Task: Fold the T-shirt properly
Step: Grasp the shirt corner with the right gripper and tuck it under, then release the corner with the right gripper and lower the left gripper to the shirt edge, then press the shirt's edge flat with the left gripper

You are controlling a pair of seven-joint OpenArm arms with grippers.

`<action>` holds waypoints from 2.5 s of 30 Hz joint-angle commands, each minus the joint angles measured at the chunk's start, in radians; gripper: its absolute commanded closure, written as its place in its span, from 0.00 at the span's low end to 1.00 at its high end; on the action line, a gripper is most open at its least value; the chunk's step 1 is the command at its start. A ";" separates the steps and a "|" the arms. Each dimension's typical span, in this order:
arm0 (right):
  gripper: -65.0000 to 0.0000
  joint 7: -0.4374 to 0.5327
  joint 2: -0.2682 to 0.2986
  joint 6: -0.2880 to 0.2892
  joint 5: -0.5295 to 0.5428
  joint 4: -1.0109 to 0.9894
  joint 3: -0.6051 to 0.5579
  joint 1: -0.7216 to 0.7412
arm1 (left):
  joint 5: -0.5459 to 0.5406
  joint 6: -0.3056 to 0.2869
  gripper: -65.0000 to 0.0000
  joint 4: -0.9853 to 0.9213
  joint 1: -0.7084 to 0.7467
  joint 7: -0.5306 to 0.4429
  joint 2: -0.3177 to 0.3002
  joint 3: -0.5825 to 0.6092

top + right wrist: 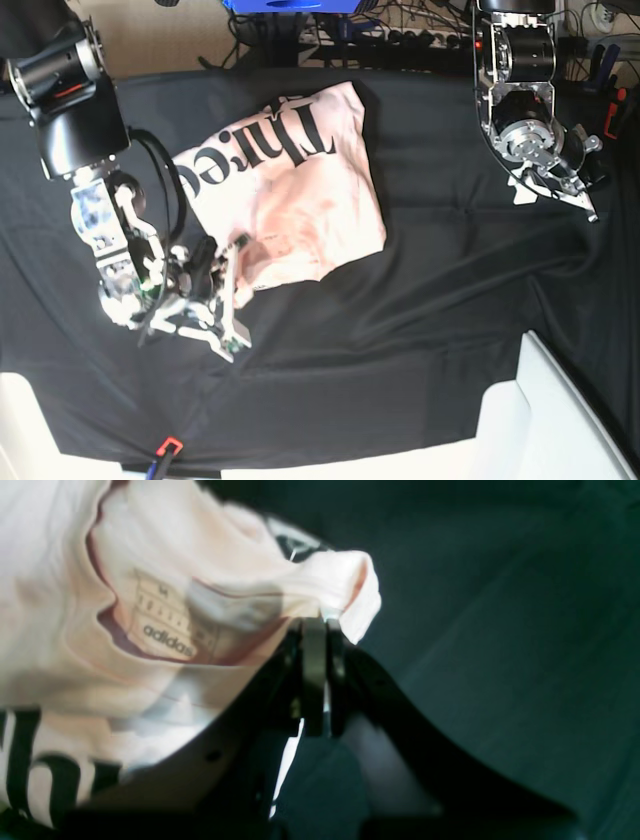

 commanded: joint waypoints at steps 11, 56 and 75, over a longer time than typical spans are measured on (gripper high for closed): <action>1.00 0.015 -0.075 -0.003 0.011 -0.007 0.001 0.065 | 0.024 0.010 0.90 0.020 -0.015 0.018 -0.008 -0.004; 0.97 0.003 0.072 -0.003 0.012 0.297 0.282 -0.250 | -0.381 0.009 0.90 0.309 -0.001 0.016 0.095 0.389; 1.00 0.010 0.063 -0.003 0.012 0.328 0.518 -0.504 | -0.915 0.009 0.90 0.083 -0.134 0.013 0.080 0.493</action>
